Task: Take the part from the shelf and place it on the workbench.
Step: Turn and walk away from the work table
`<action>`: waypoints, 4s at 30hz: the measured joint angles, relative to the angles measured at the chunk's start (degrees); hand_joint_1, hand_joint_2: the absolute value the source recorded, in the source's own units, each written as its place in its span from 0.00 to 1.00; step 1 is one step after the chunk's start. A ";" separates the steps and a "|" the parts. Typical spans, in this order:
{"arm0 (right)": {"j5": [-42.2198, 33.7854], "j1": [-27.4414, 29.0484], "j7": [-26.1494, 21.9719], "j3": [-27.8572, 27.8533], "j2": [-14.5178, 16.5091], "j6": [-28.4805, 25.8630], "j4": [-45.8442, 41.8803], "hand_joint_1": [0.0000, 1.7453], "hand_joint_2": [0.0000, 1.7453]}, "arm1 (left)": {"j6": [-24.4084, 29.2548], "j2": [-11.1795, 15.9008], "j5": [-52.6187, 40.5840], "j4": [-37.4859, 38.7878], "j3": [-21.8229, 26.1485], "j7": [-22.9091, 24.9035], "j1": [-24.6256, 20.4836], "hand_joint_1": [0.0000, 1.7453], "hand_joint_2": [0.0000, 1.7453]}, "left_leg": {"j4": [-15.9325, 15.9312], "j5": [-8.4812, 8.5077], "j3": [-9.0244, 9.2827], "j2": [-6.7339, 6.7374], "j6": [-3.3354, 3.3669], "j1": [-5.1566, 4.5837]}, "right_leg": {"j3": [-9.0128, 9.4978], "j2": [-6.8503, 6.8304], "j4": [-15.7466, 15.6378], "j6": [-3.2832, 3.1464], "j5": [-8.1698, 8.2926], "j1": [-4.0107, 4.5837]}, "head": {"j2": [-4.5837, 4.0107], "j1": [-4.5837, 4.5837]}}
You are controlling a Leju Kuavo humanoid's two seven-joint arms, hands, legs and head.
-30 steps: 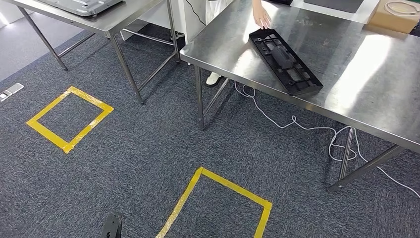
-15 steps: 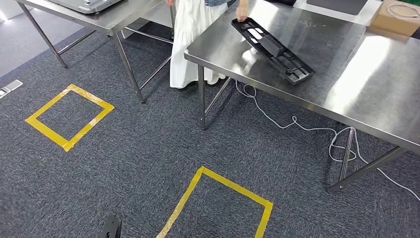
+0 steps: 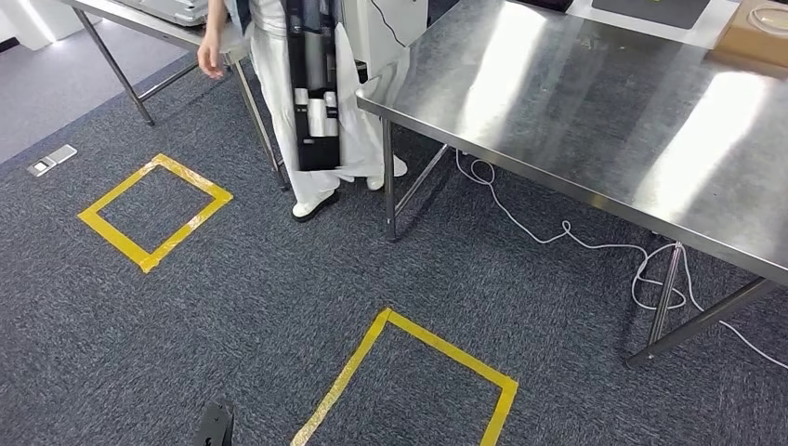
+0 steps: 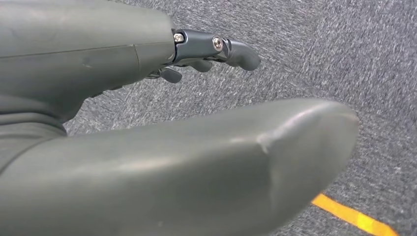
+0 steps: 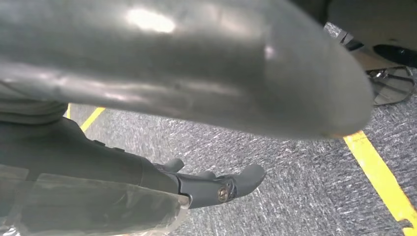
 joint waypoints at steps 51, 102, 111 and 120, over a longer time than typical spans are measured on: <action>-4.72 0.33 -0.23 -2.51 -5.17 -3.56 -0.09 0.00 0.00 | -0.83 1.19 1.83 0.41 1.97 -0.99 2.67 0.00 0.00 | -2.60 -2.28 4.84 -1.30 3.24 -1.34 | -8.40 -0.14 15.47 1.01 -6.34 1.16 | -0.01 0.35; -6.70 -0.02 -1.87 -6.93 -7.20 -3.18 0.00 0.00 0.00 | -18.24 2.41 -1.20 1.10 3.54 20.24 3.60 0.00 0.00 | 3.17 -4.59 3.05 4.36 3.12 -1.91 | -0.85 -4.36 1.62 -0.43 -1.10 2.00 | 0.00 -0.05; -6.13 -0.04 -1.22 -6.93 -6.63 -2.95 0.00 0.00 0.00 | -17.85 2.41 -0.85 1.09 3.62 19.30 2.64 0.00 0.00 | -3.38 -2.42 6.08 0.77 4.89 -2.13 | -5.96 -0.64 12.16 -0.15 -6.18 1.76 | 0.00 0.12; -5.25 -0.21 0.13 -6.93 -6.56 -2.28 0.01 0.00 0.00 | -17.49 1.98 -1.20 1.10 4.24 19.73 3.32 0.00 0.00 | -1.40 -3.46 5.17 -5.33 2.01 -1.53 | -2.86 2.11 1.68 1.80 0.06 0.26 | 0.00 0.35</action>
